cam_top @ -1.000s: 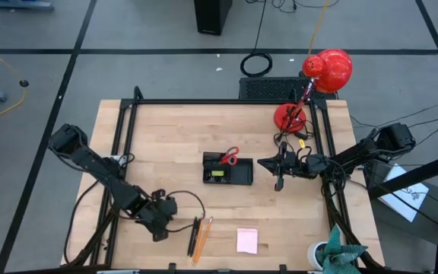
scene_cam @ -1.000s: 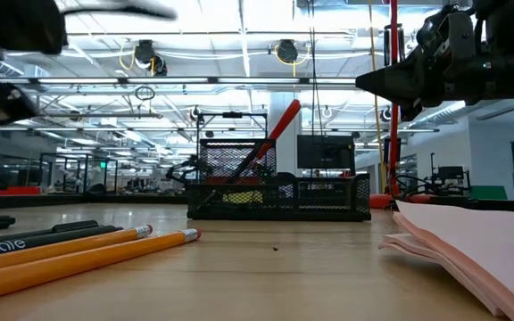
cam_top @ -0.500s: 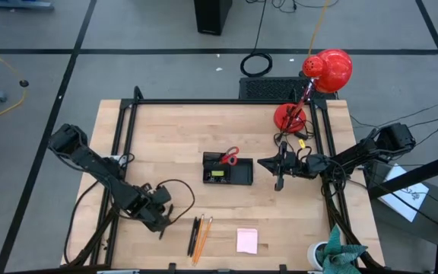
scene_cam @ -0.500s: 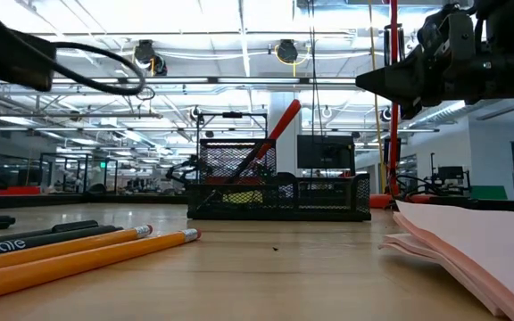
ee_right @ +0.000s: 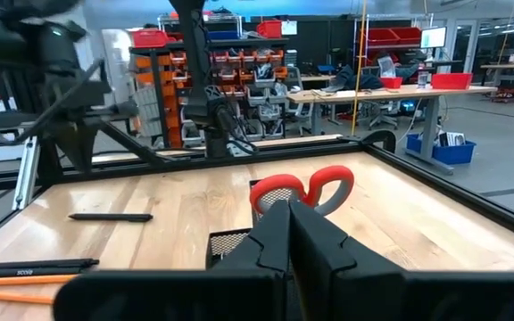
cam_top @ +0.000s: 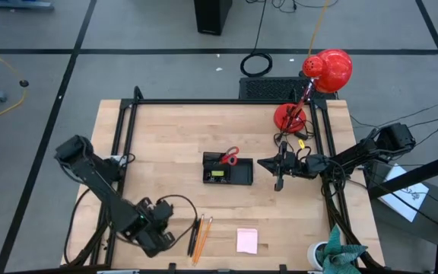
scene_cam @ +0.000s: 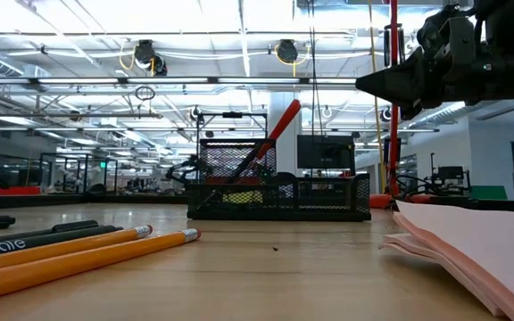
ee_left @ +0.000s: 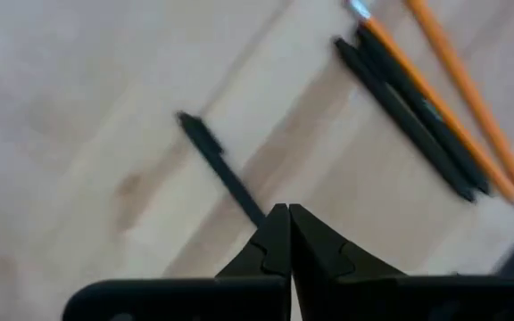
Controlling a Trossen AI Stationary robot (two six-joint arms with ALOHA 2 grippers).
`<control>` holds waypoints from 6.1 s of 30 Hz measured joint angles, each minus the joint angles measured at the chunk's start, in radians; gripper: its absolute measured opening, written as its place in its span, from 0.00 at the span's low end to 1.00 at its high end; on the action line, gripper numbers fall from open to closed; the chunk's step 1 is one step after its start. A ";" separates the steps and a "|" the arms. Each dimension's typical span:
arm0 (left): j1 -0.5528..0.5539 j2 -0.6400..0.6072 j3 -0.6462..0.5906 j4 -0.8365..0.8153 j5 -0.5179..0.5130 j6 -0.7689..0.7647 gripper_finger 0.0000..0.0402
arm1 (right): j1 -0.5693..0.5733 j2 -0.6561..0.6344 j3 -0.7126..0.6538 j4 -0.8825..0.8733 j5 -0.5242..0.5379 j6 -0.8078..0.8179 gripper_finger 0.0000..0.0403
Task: Pick and place office supplies into organizer
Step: Put the black pen into the black desk organizer
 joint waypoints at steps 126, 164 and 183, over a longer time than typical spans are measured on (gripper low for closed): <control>0.367 -0.103 -0.046 0.464 -0.385 0.953 0.01 | -0.045 -0.072 0.000 -0.020 -0.334 0.032 0.01; 0.090 0.124 -0.091 0.476 -0.081 0.206 0.00 | -0.044 -0.206 0.000 -0.277 -0.386 0.068 0.01; 0.073 0.246 -0.023 0.564 -0.078 0.361 0.04 | -0.044 -0.207 0.000 -0.275 -0.366 0.059 0.01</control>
